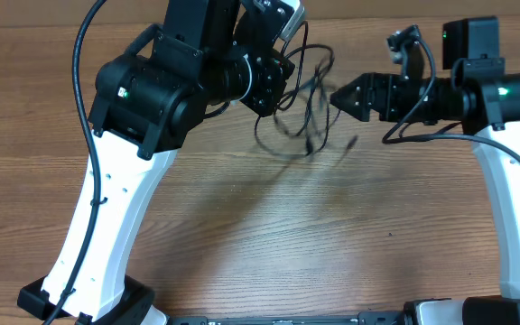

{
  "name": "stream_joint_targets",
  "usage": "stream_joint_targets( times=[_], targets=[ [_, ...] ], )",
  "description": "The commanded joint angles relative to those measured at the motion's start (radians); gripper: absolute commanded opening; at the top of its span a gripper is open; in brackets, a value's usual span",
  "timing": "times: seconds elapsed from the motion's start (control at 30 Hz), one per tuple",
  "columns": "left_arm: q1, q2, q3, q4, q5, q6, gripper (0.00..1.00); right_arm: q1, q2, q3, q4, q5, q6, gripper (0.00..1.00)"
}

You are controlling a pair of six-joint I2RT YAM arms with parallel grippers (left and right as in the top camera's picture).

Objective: Untangle cables

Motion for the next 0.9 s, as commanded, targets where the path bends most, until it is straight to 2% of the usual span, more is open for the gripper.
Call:
stream_joint_targets(
  times=[0.0,0.3,0.37,0.43,0.47,0.57,0.6,0.7,0.87],
  targets=[
    [-0.002,-0.003,0.019,0.011,0.066,-0.003,0.05,0.047,-0.003,-0.003,0.057,-0.091,-0.021,0.93],
    [-0.002,-0.003,0.019,0.024,0.187,-0.002,0.05,0.115,-0.002,-0.003,0.177,-0.080,-0.002,0.93],
    [-0.002,-0.003,0.019,0.039,0.257,-0.002,0.05,0.126,-0.001,-0.003,0.203,-0.022,0.016,0.88],
    [-0.002,-0.003,0.020,0.051,0.298,0.002,0.06,0.132,0.002,-0.003,0.221,0.075,0.049,0.79],
    [-0.002,-0.003,0.020,0.055,0.313,0.002,0.06,0.135,0.003,-0.003,0.228,0.144,0.066,0.70],
    [-0.001,-0.008,0.021,0.052,0.307,0.024,0.06,0.137,0.008,-0.003,0.228,0.351,0.122,0.16],
    [0.000,-0.010,0.021,0.046,0.281,0.028,0.06,0.137,0.008,-0.003,0.221,0.429,0.154,0.04],
    [0.007,-0.016,0.021,0.011,0.144,0.028,0.06,0.137,0.008,-0.003,0.190,0.597,0.204,0.04],
    [0.021,-0.016,0.020,-0.083,-0.152,0.024,0.04,0.137,0.004,-0.001,0.158,0.637,0.194,0.04]
  ],
)
